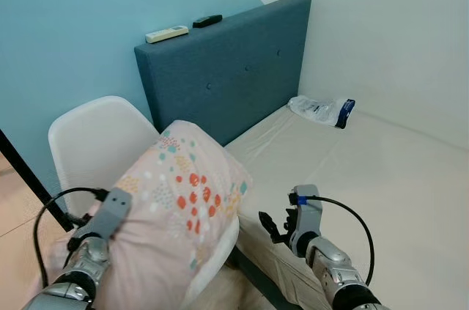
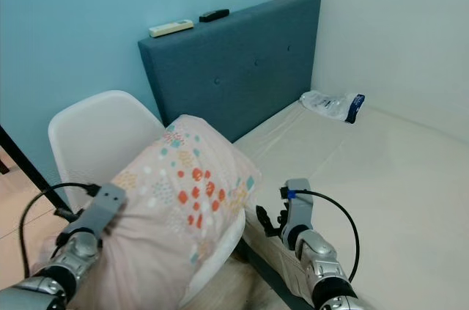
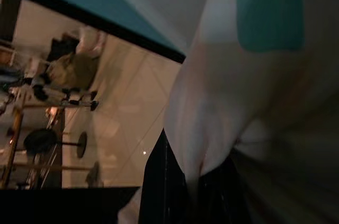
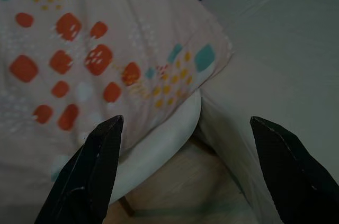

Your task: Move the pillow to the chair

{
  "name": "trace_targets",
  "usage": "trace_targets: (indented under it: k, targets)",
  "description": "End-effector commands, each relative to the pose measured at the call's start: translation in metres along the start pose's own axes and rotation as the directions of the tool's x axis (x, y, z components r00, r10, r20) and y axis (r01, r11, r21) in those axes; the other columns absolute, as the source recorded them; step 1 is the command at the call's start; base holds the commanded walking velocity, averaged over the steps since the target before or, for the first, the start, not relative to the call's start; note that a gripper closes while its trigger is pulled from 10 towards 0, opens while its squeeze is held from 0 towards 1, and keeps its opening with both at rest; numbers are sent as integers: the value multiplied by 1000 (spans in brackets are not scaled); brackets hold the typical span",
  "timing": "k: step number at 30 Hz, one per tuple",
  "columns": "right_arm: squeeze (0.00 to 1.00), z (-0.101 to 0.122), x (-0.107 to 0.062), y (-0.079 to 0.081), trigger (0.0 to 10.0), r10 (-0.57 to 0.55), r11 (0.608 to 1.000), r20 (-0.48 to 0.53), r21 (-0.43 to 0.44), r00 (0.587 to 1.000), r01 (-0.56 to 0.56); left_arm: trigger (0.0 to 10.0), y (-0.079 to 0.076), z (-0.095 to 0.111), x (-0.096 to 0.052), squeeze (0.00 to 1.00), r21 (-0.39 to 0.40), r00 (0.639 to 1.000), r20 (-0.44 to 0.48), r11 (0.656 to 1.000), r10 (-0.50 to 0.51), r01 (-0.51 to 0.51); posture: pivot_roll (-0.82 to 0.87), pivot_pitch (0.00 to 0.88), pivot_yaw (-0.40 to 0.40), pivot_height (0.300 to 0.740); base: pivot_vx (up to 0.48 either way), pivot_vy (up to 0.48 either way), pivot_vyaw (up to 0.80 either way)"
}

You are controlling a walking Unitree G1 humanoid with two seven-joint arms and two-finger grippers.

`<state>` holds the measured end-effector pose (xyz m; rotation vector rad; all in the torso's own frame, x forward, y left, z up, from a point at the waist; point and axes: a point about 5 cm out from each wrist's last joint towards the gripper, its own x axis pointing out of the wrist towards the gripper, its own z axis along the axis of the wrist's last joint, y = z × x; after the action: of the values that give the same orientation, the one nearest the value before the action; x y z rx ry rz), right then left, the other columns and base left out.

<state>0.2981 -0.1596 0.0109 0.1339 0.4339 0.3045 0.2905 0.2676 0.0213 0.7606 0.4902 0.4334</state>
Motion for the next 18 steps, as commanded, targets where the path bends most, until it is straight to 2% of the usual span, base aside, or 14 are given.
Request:
trace_targets:
  k: [1, 3, 5, 8, 9, 11, 14, 16, 17, 18]
  targets:
    - [0, 1, 1, 4, 10000, 4, 1000, 16, 5, 1000, -4, 10000, 15, -4, 5, 0, -14, 997, -14, 997, 77, -77, -138, 0, 29, 740, 0, 0, 0]
    - [0, 1, 1, 3, 10000, 1, 1000, 17, 5, 1000, -1, 10000, 17, 1, 6, 0, -38, 995, 7, 995, 96, -96, -137, 0, 28, 740, 0, 0, 0]
    - [0, 1, 1, 2, 10000, -4, 1000, 16, 0, 1000, 4, 10000, 15, 8, 6, 0, -106, 997, 22, 992, 76, -73, -134, 0, 27, 740, 0, 0, 0]
    - [0, 2, 1, 0, 10000, -23, 1000, 9, -13, 1000, 23, 10000, 0, 23, 3, 0, -183, 997, 76, 982, -27, 41, -129, 0, 27, 740, 0, 0, 0]
    - [0, 2, 1, -1, 10000, -36, 999, 4, -20, 999, 36, 10000, -8, 29, 0, 0, -213, 992, 104, 972, -75, 96, -129, 0, 27, 740, 0, 0, 0]
    - [0, 1, 1, -3, 10000, -64, 998, -9, -30, 998, 64, 10000, -27, 41, -8, 0, -288, 971, 149, 931, -188, 225, -127, 0, 28, 740, 0, 0, 0]
    - [0, 0, 1, -4, 10000, -74, 997, -16, -36, 997, 73, 10000, -34, 45, -11, 0, -310, 961, 165, 913, -222, 264, -127, 0, 28, 740, 0, 0, 0]
    - [0, 1, 0, -5, 10000, -79, 996, -12, -36, 997, 79, 10000, -49, 50, -19, 0, -380, 946, 168, 867, -277, 322, -132, 0, 30, 730, 0, 0, 0]
    - [0, 1, 0, -5, 10000, -79, 996, -12, -36, 997, 79, 10000, -49, 50, -19, 0, -380, 946, 168, 867, -277, 322, -132, 0, 30, 730, 0, 0, 0]
    - [0, 1, 0, -4, 10000, -75, 997, -6, -34, 997, 74, 10000, -53, 50, -22, 0, -408, 946, 155, 854, -285, 324, -134, 0, 32, 725, 0, 0, 0]
